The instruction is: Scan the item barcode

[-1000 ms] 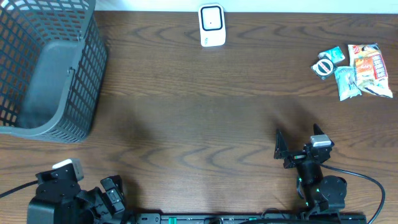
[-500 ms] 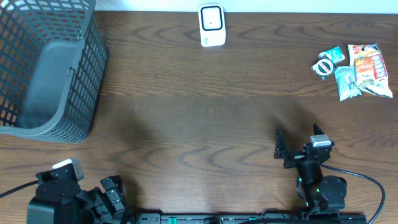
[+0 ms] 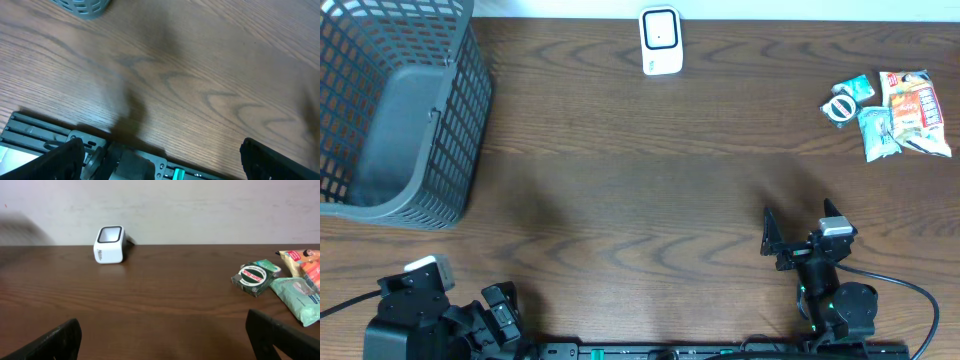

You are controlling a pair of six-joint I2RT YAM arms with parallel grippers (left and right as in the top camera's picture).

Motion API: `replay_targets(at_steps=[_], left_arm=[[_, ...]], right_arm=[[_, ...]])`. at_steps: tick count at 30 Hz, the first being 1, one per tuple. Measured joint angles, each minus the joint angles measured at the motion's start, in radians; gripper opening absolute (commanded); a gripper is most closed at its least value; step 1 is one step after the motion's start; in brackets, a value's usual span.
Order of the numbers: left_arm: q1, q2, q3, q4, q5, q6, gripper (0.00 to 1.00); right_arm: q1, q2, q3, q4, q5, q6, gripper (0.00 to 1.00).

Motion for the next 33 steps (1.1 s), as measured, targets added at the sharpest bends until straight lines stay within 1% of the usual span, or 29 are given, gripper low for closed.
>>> replay_targets(at_steps=[33], left_arm=[[0.000,0.000,0.000,-0.018,0.000,0.000,0.97]], right_arm=[[0.000,0.000,0.000,0.000,0.000,0.000,0.99]])
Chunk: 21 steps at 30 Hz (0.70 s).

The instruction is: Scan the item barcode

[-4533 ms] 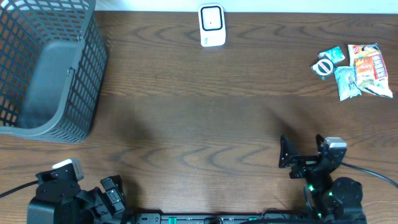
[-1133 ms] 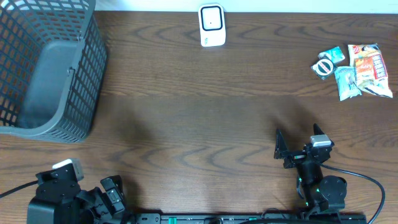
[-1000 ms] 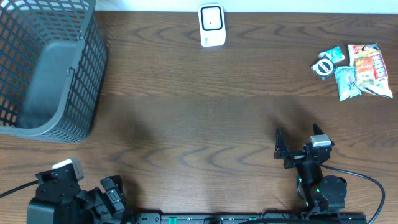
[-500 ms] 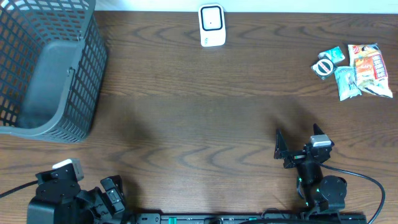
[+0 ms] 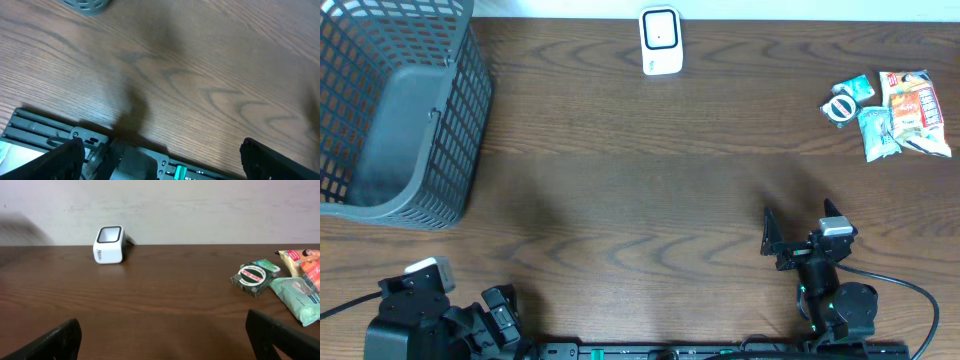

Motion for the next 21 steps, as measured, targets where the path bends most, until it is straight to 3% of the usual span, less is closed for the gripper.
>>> replay_targets(at_steps=[6,12,21], left_arm=[[0.000,-0.046,0.000,0.051,0.000,0.000,0.98],[0.001,-0.119,-0.090,0.397,0.008,0.067,0.98],[0.070,-0.217,-0.483,0.947,0.160,0.290,0.98]], right_arm=[[0.000,0.000,0.000,0.000,0.000,0.000,0.99],[0.000,0.000,0.000,0.000,0.000,0.000,0.99],[0.000,0.000,0.000,0.000,0.000,0.000,0.99]])
